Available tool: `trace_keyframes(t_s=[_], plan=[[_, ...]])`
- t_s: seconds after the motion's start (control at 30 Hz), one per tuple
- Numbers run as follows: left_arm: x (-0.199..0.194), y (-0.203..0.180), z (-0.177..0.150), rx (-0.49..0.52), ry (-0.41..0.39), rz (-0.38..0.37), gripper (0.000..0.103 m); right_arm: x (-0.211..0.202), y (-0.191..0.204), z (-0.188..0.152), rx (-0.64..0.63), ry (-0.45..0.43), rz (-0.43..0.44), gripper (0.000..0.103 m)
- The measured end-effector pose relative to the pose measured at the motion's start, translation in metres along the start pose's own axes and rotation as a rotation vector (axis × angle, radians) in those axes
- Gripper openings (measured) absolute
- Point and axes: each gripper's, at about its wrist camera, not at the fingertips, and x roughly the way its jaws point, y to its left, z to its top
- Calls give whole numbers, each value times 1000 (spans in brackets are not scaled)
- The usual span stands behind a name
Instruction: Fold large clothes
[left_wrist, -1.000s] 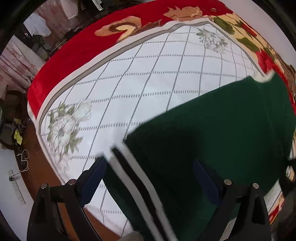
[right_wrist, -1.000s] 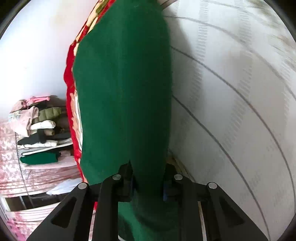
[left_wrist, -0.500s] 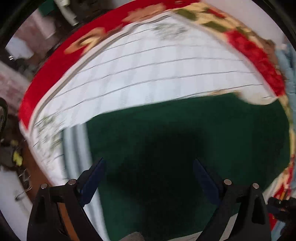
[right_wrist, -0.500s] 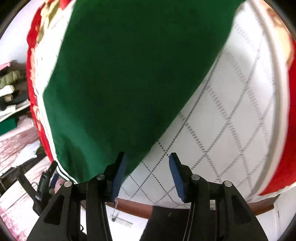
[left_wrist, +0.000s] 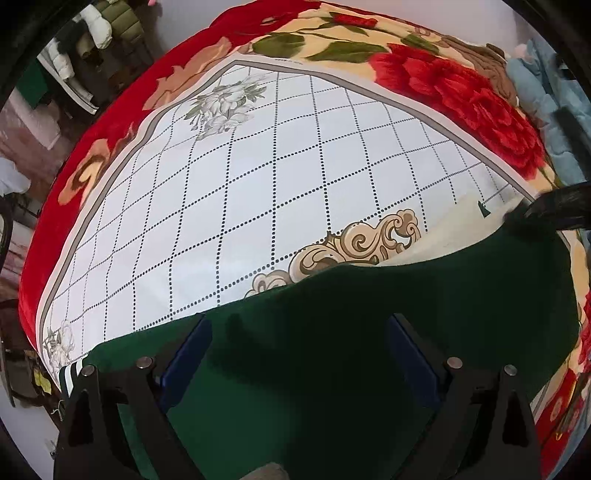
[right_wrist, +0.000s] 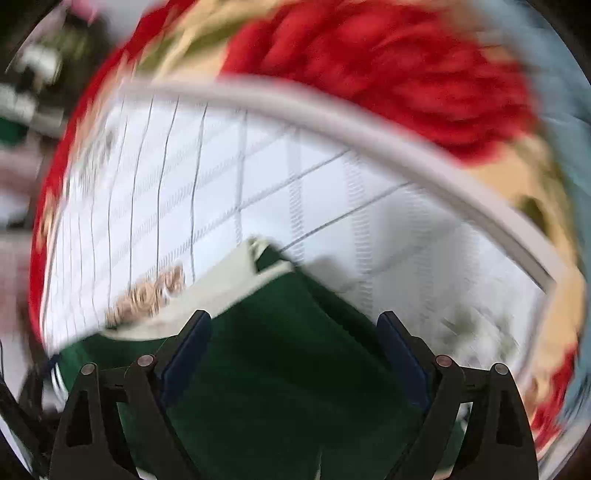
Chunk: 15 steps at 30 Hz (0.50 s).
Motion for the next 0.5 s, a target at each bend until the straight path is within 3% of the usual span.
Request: trace_keyframes(t_s=[0.03, 0.07, 0.13, 0.2, 0.3, 0.37, 0.5], plan=[[0, -1, 0, 2, 2, -6, 96, 8, 1, -1, -26, 34, 11, 14], [0, -1, 0, 1, 3, -10, 96, 12, 7, -3, -62, 57, -16, 8], [0, 0, -2, 3, 8, -19, 96, -7, 24, -5, -139, -27, -73, 8], [1, 0, -6, 13, 17, -27, 96, -45, 39, -13, -150, -157, -24, 8], [8, -2, -9, 27, 35, -21, 96, -66, 49, -11, -151, -253, 44, 8], [13, -2, -10, 28, 48, -18, 96, -54, 63, 3, -137, -277, 44, 8], [30, -1, -8, 41, 60, 29, 96, 14, 71, 38, -91, -240, 40, 10]])
